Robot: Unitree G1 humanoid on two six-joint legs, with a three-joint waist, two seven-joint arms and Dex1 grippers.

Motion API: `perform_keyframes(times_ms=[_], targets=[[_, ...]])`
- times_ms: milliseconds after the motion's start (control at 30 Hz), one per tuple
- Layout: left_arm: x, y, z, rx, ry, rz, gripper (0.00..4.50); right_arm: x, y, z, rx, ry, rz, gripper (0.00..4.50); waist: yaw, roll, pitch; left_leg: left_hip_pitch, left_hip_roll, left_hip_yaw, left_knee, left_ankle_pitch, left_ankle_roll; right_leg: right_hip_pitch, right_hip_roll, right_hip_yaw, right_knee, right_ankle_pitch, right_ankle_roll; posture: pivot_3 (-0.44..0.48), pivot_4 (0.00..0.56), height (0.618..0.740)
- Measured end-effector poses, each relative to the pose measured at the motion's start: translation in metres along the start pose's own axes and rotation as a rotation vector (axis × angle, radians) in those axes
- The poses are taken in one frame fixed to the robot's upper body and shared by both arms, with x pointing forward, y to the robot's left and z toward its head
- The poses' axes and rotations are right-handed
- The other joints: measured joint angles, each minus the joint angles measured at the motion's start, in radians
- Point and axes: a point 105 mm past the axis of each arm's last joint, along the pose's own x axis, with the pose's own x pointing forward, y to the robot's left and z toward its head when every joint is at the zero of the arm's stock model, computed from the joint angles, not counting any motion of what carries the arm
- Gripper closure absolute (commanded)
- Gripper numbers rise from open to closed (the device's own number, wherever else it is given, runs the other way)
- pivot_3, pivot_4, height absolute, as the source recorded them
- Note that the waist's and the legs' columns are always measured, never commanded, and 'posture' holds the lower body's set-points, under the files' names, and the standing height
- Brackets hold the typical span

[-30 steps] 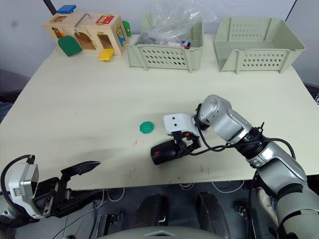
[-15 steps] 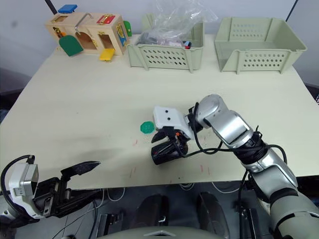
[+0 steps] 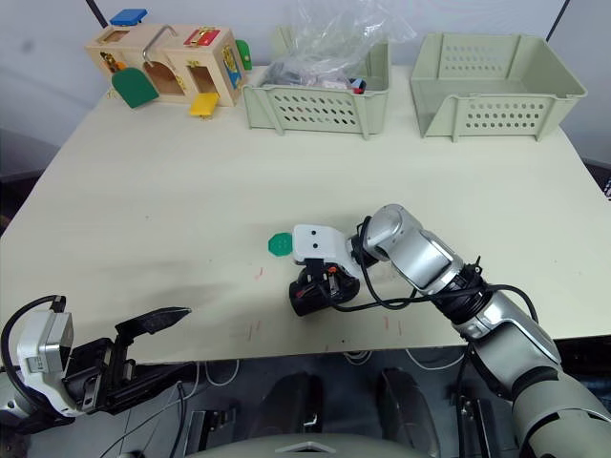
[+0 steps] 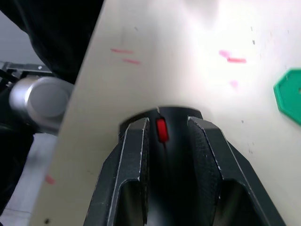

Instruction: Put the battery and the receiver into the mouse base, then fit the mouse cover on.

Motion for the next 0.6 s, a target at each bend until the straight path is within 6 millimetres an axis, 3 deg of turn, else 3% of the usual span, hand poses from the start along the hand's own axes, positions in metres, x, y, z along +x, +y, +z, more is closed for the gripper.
perform_keyframes(times_ms=[200, 300, 367, 467, 500, 600], targets=[[0.000, 0.000, -0.001, 0.000, 0.006, 0.003, 0.00, 0.004, 0.001, -0.005, -0.083, 0.037, 0.005, 3.16, 0.002, -0.001, -0.003, 0.002, 0.000, 0.000, 0.000, 0.000, 0.000, 0.001, 0.000, 0.000, 0.000, 0.000, 0.000, 0.000, 0.150, 0.740], [-0.001, 0.001, -0.001, -0.001, 0.005, 0.005, 0.00, -0.002, 0.002, 0.000, 0.035, -0.116, 0.015, 3.16, 0.004, -0.004, -0.004, 0.000, 0.000, -0.001, 0.000, 0.000, 0.000, 0.002, 0.000, -0.001, 0.000, 0.000, 0.000, 0.000, 0.150, 0.740], [-0.001, 0.001, -0.001, -0.002, 0.005, 0.006, 0.00, -0.018, 0.001, 0.013, 0.146, -0.291, 0.022, 3.16, 0.003, -0.003, -0.003, 0.000, 0.000, 0.000, 0.000, 0.000, 0.000, 0.001, 0.000, 0.000, 0.000, 0.000, 0.000, 0.000, 0.150, 0.740], [0.000, 0.002, 0.000, 0.003, 0.003, 0.006, 0.00, -0.055, -0.004, 0.029, 0.157, -0.435, -0.052, 3.16, 0.005, -0.003, -0.003, 0.000, 0.000, -0.001, 0.000, 0.000, 0.000, 0.001, 0.000, -0.001, 0.000, 0.000, 0.000, 0.000, 0.150, 0.740], [0.000, 0.002, -0.001, 0.002, 0.002, 0.009, 0.00, -0.069, -0.005, 0.026, 0.185, -0.488, -0.099, 3.16, 0.005, -0.004, -0.003, 0.000, 0.000, -0.001, 0.000, 0.000, 0.000, 0.001, 0.000, -0.001, -0.001, 0.000, 0.000, 0.000, 0.150, 0.740], [0.000, 0.003, 0.000, 0.007, -0.001, 0.012, 0.00, -0.072, -0.001, 0.007, 0.262, -0.521, -0.151, 3.16, 0.002, -0.004, -0.003, 0.000, 0.000, -0.001, -0.001, 0.000, 0.000, 0.001, 0.000, -0.001, 0.000, 0.000, 0.000, 0.000, 0.150, 0.740]])
